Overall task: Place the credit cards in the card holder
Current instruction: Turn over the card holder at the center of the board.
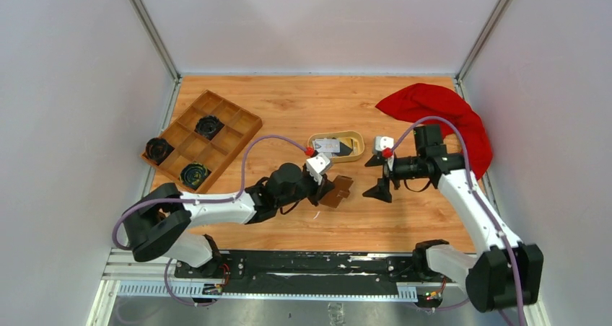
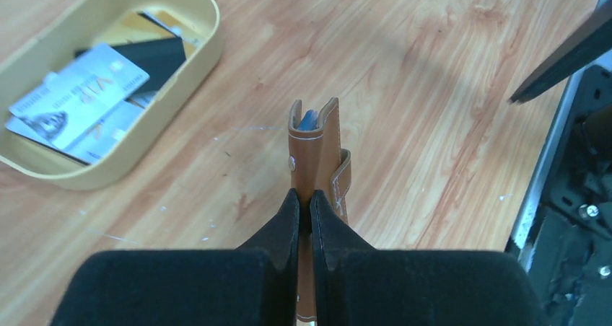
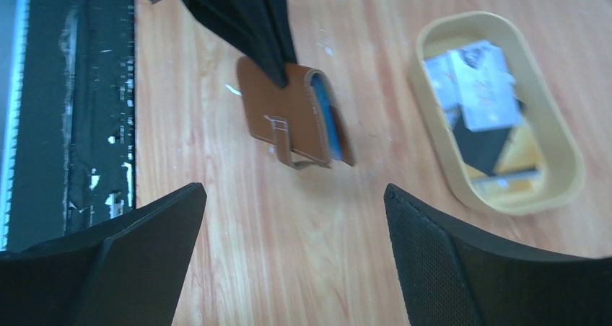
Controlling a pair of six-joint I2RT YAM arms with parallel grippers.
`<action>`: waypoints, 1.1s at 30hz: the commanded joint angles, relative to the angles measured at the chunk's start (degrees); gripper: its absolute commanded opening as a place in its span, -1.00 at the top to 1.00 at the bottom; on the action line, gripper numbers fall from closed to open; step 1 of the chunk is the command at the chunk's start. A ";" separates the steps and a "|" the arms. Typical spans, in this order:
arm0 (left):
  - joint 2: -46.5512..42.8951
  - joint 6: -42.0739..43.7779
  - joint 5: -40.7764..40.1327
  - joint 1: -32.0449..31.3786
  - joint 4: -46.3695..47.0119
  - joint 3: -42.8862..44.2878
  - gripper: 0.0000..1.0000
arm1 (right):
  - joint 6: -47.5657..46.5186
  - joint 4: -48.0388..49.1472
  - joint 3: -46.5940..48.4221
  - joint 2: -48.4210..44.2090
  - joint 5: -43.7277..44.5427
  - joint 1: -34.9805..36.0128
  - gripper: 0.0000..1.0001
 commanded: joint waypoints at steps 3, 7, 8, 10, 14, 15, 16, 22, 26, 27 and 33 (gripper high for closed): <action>-5.22 13.01 2.53 -0.63 1.77 -2.15 1.00 | -8.81 4.16 -0.21 6.76 -6.83 5.27 -0.92; -6.39 16.16 4.46 -1.29 1.81 -2.36 1.00 | -8.26 4.79 2.55 11.75 -7.48 7.19 -0.87; -6.81 16.63 4.80 -1.67 1.76 -2.40 1.00 | -8.25 4.75 3.16 12.91 -7.49 7.64 -0.85; -7.38 17.53 4.86 -2.09 1.81 -2.50 1.00 | -7.89 4.64 4.10 15.21 -6.93 9.45 -0.79; -8.31 18.86 4.83 -2.51 1.78 -2.82 1.00 | -7.55 4.44 4.00 16.83 -5.69 12.72 -0.64; -8.54 19.01 4.77 -2.58 1.75 -2.88 1.00 | -7.43 4.44 3.94 17.18 -5.23 13.27 -0.55; -8.79 19.25 4.74 -2.67 1.74 -3.03 1.00 | -7.33 4.40 4.12 17.56 -4.87 13.58 -0.42; -11.10 19.30 2.65 -2.87 1.77 -4.15 0.93 | -12.71 0.03 6.12 17.63 -4.63 13.81 0.55; -16.00 14.78 -6.16 -2.80 1.73 -6.42 0.21 | -17.00 -0.23 5.08 14.58 0.28 14.56 1.00; -18.37 13.36 -8.85 -2.74 1.67 -7.62 0.01 | -17.59 1.07 3.99 13.03 2.78 14.82 1.00; -35.34 2.51 -15.30 -0.74 -0.84 -17.74 -0.69 | -14.82 18.72 -4.29 5.08 18.63 17.89 1.00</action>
